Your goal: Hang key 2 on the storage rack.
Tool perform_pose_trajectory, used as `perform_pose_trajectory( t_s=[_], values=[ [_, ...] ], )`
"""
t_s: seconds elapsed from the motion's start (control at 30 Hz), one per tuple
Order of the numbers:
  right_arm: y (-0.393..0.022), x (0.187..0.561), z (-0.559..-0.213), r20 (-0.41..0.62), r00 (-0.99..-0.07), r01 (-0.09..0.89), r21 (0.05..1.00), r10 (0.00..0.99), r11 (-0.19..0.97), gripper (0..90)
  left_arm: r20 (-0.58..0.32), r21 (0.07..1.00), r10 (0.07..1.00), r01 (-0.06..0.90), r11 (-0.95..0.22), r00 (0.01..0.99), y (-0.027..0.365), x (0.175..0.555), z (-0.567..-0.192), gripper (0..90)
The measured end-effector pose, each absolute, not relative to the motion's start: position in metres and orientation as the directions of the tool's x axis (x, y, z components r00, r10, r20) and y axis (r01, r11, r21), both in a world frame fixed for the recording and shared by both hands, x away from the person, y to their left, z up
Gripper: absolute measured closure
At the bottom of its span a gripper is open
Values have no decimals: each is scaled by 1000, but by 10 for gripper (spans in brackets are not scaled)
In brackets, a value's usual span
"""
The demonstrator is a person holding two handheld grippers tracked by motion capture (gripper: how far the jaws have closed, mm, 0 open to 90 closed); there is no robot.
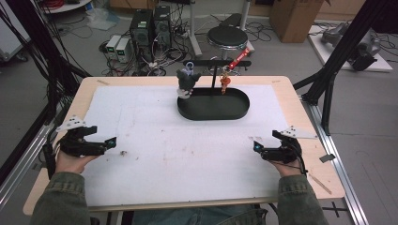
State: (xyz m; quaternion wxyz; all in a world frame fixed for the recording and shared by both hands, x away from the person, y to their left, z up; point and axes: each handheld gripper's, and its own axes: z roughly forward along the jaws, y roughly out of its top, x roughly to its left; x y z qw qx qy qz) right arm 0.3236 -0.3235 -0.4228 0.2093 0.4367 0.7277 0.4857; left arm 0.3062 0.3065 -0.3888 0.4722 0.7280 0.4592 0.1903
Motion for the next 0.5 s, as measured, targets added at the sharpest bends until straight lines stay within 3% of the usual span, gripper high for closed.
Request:
perform_pose_trajectory(
  t_s=[0.5],
  values=[
    [-320, 325, -423, 116, -534, 432, 889, 838, 152, 6, -180, 893, 844, 443, -75, 505, 323, 273, -404, 17]
  ],
)
